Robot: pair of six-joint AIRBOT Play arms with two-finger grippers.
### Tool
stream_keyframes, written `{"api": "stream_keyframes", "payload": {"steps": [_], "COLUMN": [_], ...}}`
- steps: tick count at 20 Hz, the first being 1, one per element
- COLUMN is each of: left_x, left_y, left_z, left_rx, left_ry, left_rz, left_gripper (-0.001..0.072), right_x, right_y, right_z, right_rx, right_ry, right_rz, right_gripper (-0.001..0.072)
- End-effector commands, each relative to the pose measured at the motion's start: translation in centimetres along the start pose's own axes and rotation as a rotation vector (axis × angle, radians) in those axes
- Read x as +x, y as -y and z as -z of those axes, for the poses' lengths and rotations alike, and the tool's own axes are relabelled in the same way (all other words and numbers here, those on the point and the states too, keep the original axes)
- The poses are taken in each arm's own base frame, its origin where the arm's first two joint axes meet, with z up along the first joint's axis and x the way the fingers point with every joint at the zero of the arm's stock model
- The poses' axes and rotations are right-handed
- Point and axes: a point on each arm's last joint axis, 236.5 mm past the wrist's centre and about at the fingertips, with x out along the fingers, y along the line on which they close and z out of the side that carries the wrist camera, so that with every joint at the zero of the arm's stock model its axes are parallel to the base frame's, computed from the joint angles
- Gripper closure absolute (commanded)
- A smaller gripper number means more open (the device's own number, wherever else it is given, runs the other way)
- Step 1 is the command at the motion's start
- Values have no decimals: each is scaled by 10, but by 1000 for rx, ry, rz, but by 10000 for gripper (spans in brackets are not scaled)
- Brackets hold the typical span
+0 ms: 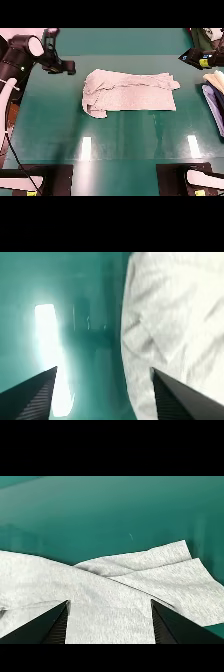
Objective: Fold the shirts.
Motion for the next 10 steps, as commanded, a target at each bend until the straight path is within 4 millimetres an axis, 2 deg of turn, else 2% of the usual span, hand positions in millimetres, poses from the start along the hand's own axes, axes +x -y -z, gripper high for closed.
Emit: {"api": "stream_keyframes", "payload": {"steps": [1,5,8,10], "left_x": [13,48,69,77], "left_y": [44,84,89,87], "left_z": [39,91,111,121], "left_rx": [180,373,474,477], "left_ry": [-105,-171,-183,-227], "left_rz": [-1,-34,-80,-88], "left_gripper": [46,45,45,45], "right_x": [-16,-29,-34,-34], "right_y": [-12,-22,-25,-26], "right_z": [0,9,15,21], "right_rx": [-21,-38,-43,-43], "right_ry": [6,-27,-51,-74], "right_rz": [-13,-27,-33,-36], "right_gripper": [136,136,136,136]}}
